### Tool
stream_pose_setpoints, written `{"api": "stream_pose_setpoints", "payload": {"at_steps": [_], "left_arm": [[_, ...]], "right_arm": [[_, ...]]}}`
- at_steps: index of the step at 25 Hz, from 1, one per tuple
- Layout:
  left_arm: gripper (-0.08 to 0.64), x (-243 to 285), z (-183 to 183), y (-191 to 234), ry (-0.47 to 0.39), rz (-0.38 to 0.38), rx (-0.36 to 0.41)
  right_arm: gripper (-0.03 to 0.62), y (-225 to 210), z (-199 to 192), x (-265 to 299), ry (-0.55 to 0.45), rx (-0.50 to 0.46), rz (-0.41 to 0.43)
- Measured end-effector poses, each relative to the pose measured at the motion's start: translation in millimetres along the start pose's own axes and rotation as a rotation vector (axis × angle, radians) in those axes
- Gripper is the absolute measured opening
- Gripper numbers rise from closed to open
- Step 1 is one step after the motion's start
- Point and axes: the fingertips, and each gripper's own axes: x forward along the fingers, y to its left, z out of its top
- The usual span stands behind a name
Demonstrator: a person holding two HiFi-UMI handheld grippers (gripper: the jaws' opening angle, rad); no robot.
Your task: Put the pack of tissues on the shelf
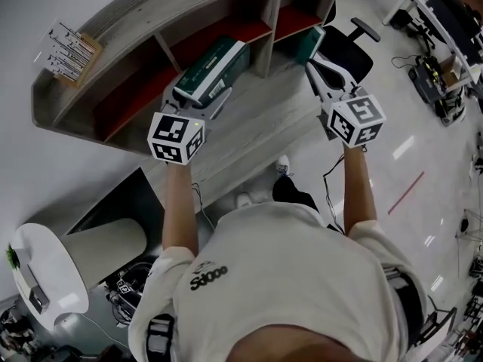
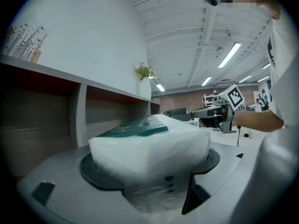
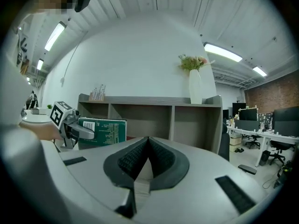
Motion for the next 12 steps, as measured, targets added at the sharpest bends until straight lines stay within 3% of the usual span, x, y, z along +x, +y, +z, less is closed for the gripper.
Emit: {"api": "stream_pose_setpoints", "payload": {"at_steps": [6, 12], "left_arm": [[0.408, 64.2, 12.7, 11.0, 0.002, 0.047, -0.007], [0.408, 129.0, 21.6, 28.2, 0.02, 0.09, 0.002]], "right_arm": [[0.001, -54.6, -6.9, 35.7, 0.017, -0.005, 0.083], [0.002, -112.8, -16.6, 66.0, 0.012, 0.027, 0.099]]}}
